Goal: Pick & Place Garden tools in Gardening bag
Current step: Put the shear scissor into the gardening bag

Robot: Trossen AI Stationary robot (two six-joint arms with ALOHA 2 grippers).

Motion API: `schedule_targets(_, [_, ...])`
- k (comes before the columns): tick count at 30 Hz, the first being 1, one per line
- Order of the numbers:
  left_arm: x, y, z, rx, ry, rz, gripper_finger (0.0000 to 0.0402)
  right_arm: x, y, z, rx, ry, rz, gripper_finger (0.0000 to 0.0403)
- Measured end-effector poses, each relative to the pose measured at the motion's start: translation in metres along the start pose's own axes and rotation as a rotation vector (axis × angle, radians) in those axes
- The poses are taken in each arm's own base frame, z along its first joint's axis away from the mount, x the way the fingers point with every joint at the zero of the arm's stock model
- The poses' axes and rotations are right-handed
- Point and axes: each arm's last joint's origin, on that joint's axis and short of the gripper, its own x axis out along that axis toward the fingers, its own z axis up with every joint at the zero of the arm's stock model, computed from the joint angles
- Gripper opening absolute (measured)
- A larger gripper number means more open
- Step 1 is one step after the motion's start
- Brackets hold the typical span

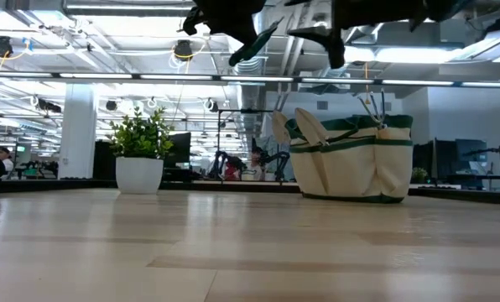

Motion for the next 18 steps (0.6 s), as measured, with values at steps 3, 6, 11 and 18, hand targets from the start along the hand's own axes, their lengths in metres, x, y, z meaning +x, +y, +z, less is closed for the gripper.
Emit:
schedule_targets(3, [-0.001,-0.001,0.0,-0.003,-0.002,-0.006,0.0017,0.009,-0.002,-0.003,0.02,-0.013,0.026,0.0219])
schedule_targets(6, [-0.001,-0.001,0.0,-0.003,-0.002,-0.008,0.0017,0.016,-0.005,-0.005,0.02,-0.035,0.043,0.0215])
schedule_targets(11, [-0.003,-0.003,0.0,-0.005,-0.006,-0.019,0.0017,0.027,-0.009,-0.001,0.018,-0.053,0.032,0.0207])
schedule_targets(18, [-0.007,-0.006,0.0,-0.012,-0.007,-0.052,0.0017,0.053,-0.006,0.007,-0.01,-0.032,0.061,0.019])
